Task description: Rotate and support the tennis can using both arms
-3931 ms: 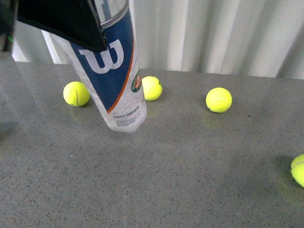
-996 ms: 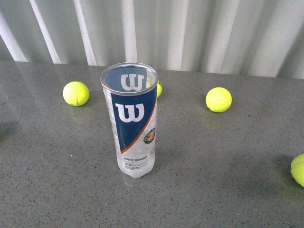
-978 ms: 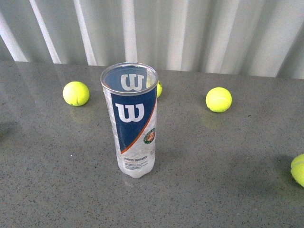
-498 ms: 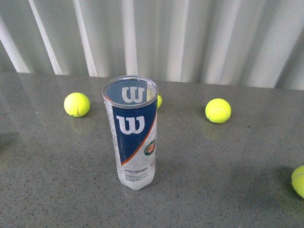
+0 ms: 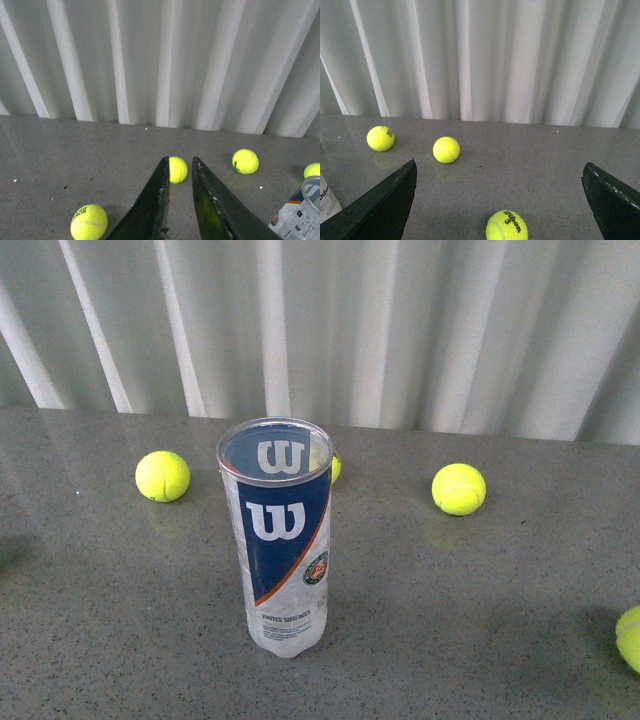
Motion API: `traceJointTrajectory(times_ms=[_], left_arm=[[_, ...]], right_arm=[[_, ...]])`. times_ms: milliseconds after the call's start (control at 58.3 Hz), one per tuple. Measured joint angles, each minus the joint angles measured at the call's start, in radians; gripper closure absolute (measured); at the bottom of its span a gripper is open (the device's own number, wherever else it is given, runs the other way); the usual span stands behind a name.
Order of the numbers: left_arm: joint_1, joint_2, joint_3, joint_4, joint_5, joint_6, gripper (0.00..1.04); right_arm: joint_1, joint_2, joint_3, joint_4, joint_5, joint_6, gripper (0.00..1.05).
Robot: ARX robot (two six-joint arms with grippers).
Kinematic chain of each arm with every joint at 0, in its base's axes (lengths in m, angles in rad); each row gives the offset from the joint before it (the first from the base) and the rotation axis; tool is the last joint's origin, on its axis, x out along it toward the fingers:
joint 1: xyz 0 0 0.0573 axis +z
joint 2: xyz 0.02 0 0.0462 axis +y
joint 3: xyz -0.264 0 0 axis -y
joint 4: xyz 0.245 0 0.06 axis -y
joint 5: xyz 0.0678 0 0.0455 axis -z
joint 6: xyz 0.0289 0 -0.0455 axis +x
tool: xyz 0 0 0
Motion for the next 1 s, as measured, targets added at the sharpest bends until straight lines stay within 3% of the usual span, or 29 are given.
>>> traceJointTrajectory(times_ms=[86,292,360,446,996], left_arm=[[-0.025,-0.043,-0.061,0.020,-0.028,-0.005,1.02],[-0.078,-0.132,-0.167,0.041,-0.076,-0.006,1.01],[-0.140,-0.161,-0.198,0.041,-0.159,-0.007,1.01],[-0.174,-0.195,-0.230,0.041,-0.175,-0.006,1.01],[-0.183,-0.382,-0.338,-0.031,-0.177,-0.007,1.01]], right_arm=[[0.000,0.000,0.000,0.000,0.000,0.000,0.07],[0.000,0.000,0.000,0.000,0.000,0.000,0.07],[0.000,0.000,0.000,0.000,0.000,0.000,0.07],[0.000,0.000,0.000,0.000,0.000,0.000,0.07],[0.000,0.000,0.000,0.000,0.000,0.000,0.07]])
